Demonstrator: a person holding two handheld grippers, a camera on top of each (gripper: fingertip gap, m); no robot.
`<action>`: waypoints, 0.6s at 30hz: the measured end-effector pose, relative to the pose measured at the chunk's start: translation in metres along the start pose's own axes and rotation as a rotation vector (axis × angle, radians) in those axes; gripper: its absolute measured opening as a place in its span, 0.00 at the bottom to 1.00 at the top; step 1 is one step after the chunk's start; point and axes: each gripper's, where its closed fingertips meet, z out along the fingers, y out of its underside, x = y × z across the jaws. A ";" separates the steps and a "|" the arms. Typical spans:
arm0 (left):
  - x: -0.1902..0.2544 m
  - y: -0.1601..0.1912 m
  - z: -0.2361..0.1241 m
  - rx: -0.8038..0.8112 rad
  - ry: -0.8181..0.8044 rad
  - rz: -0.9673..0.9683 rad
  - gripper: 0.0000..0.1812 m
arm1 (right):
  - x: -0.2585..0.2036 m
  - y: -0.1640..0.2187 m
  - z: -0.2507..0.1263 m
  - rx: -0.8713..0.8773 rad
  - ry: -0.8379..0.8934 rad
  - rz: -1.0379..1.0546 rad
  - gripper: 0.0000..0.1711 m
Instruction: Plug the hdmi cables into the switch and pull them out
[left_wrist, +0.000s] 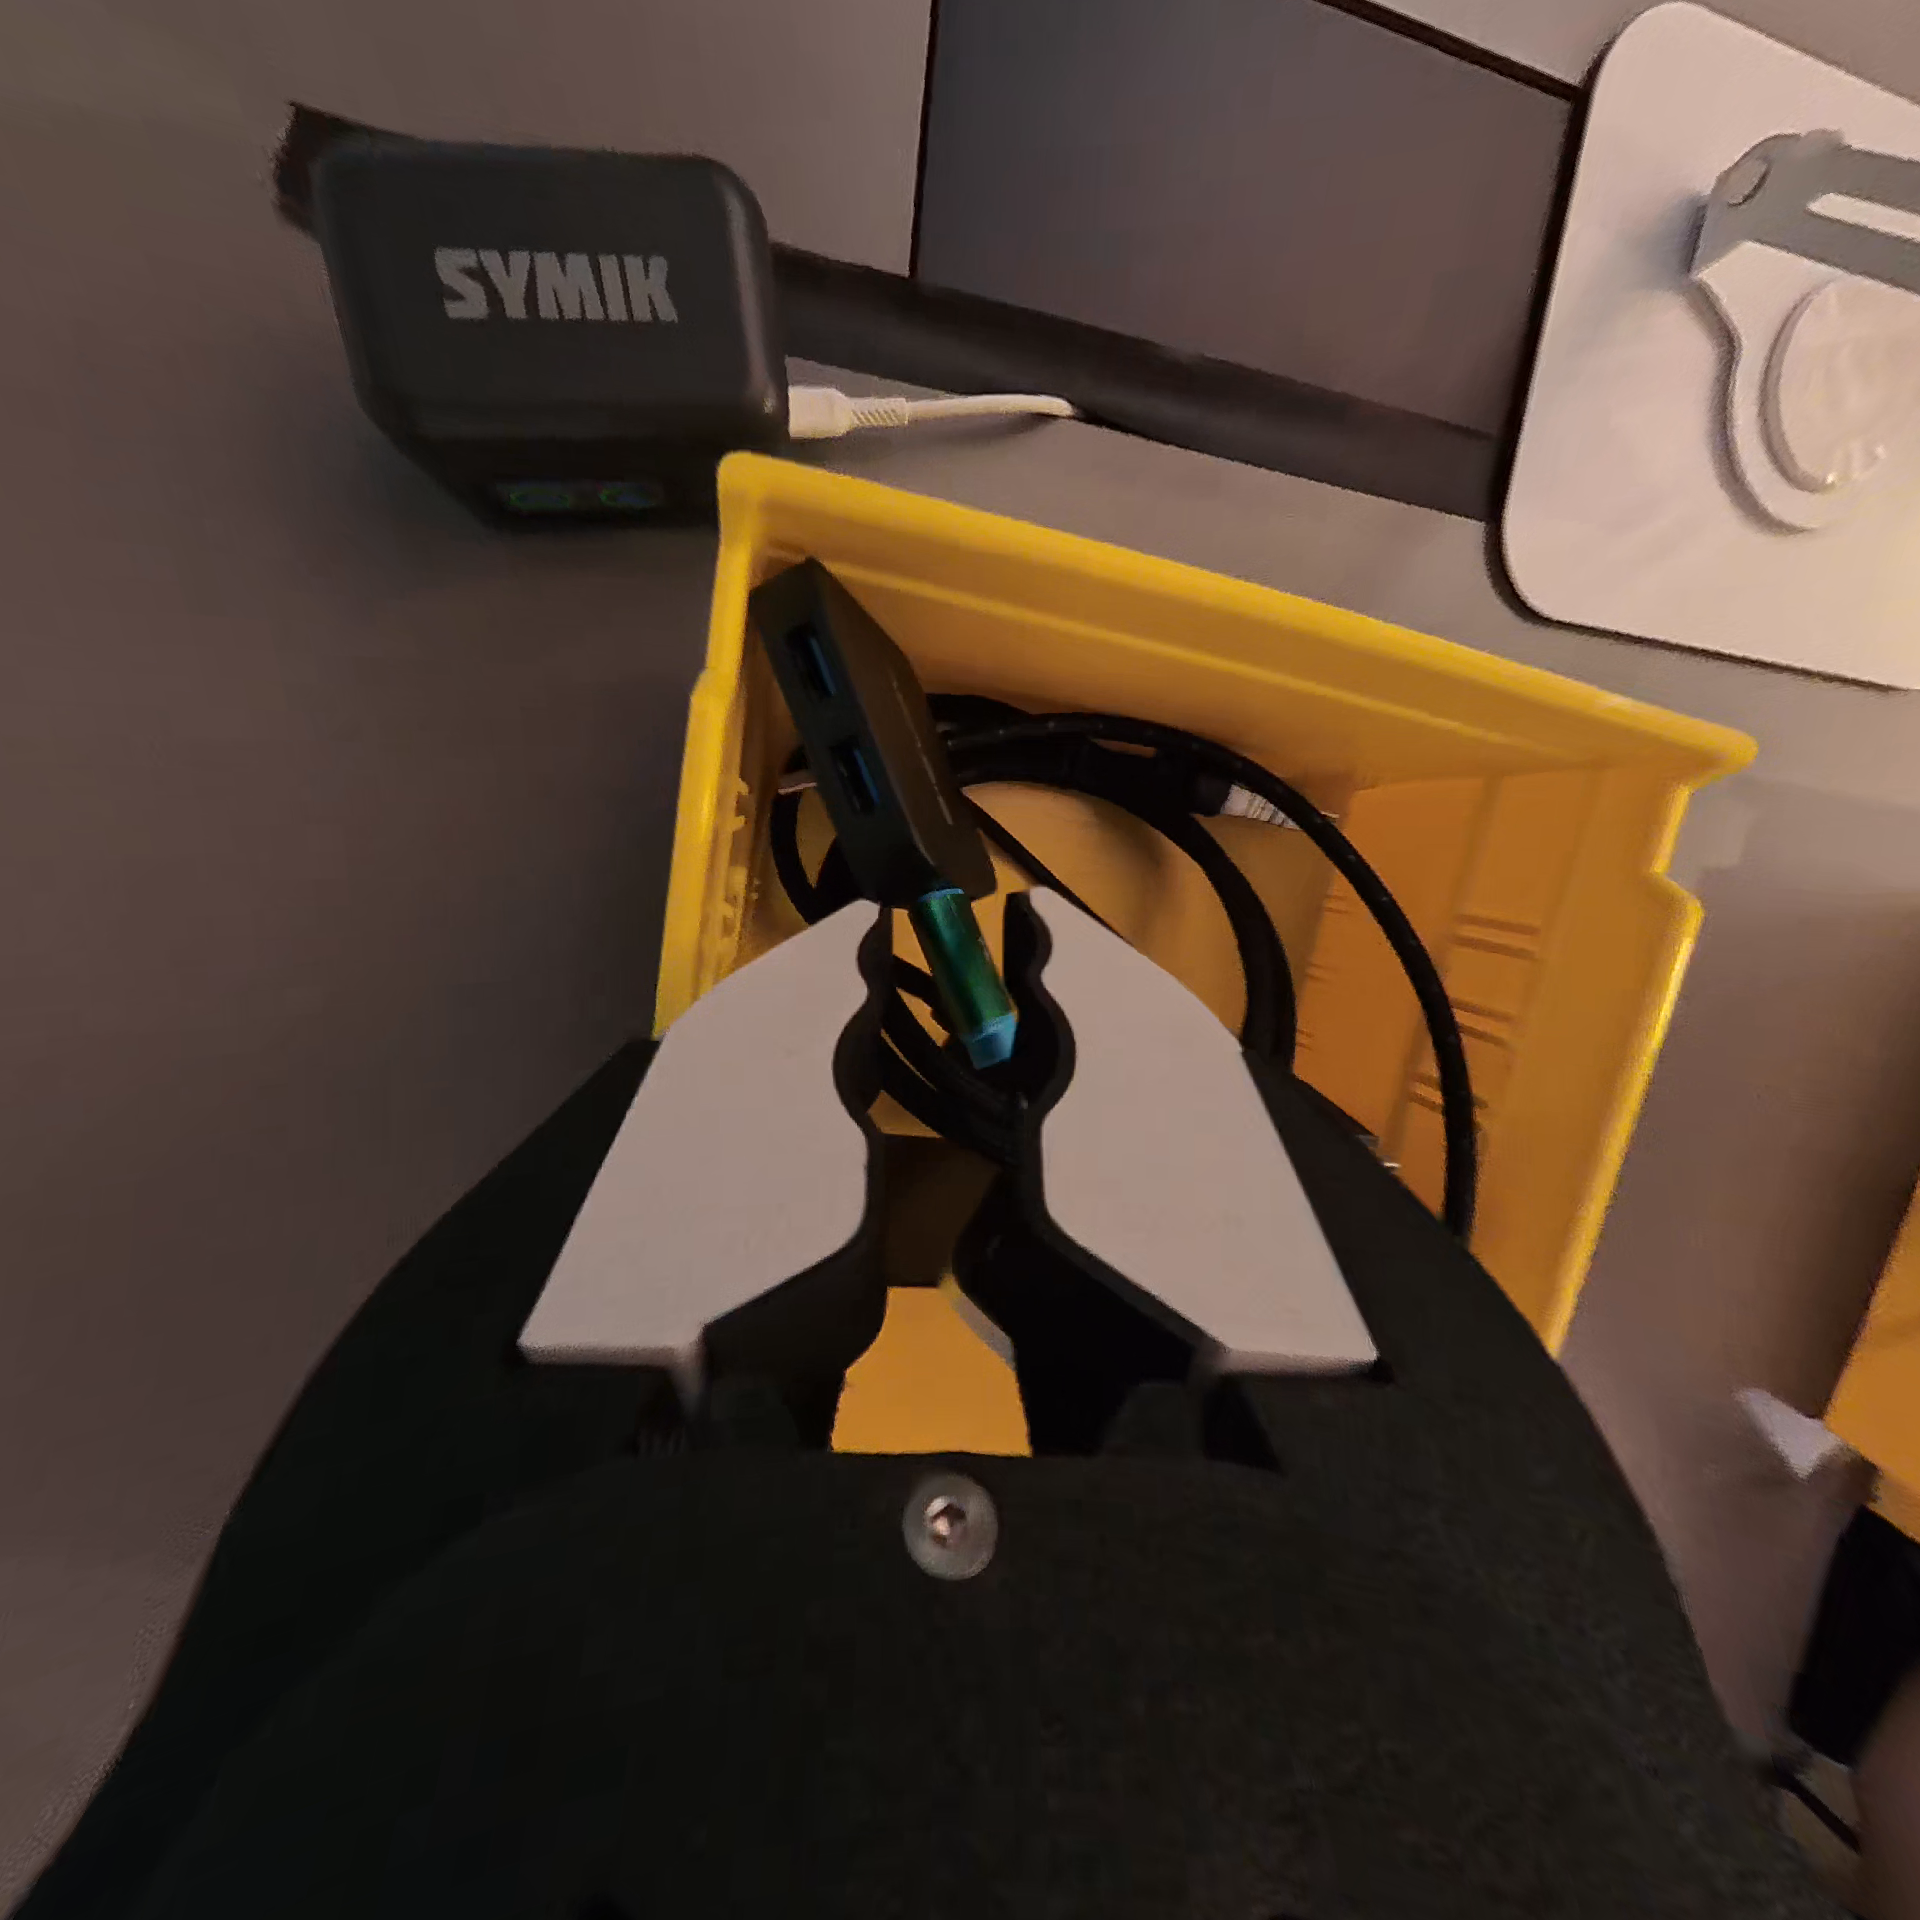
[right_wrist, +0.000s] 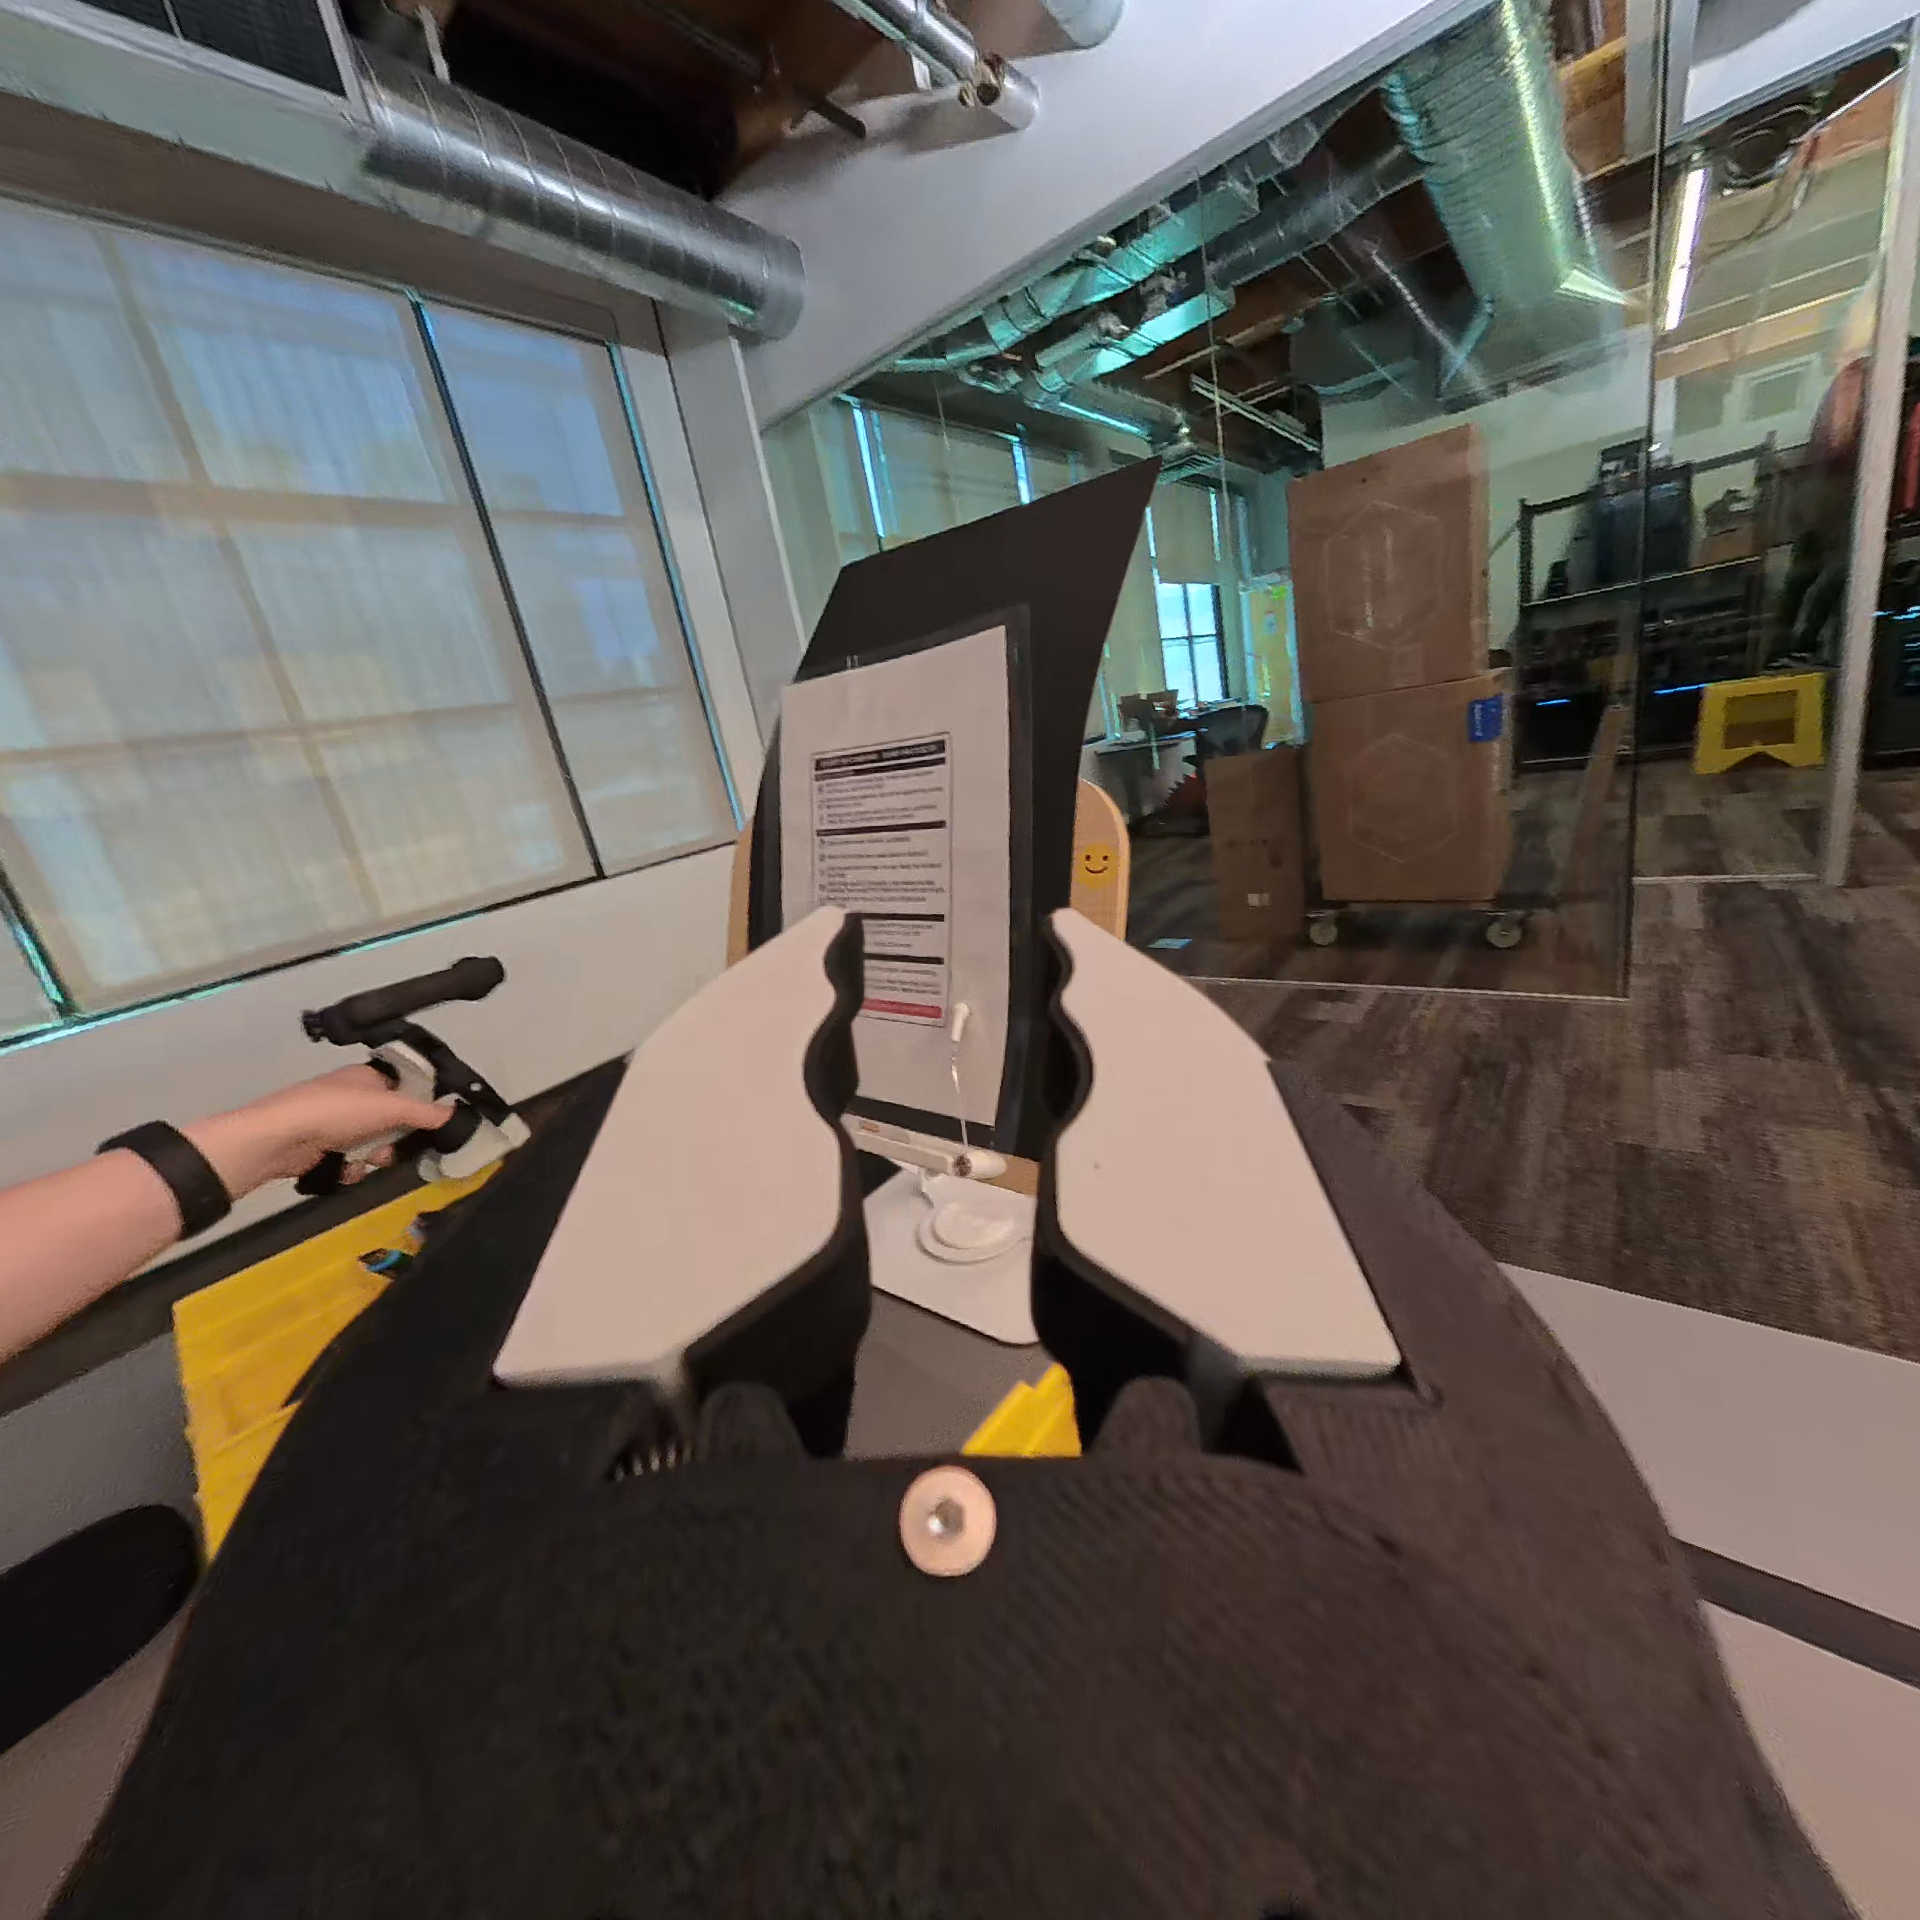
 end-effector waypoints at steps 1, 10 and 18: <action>0.002 0.002 0.000 -0.024 0.014 -0.017 0.11 | -0.001 0.000 0.000 0.002 -0.009 0.011 0.19; 0.002 0.007 0.018 -0.114 0.045 -0.105 0.16 | -0.002 0.004 0.004 -0.016 -0.022 0.013 0.18; -0.003 -0.001 0.026 -0.054 0.090 -0.203 0.10 | -0.010 0.013 0.013 -0.051 -0.051 0.007 0.17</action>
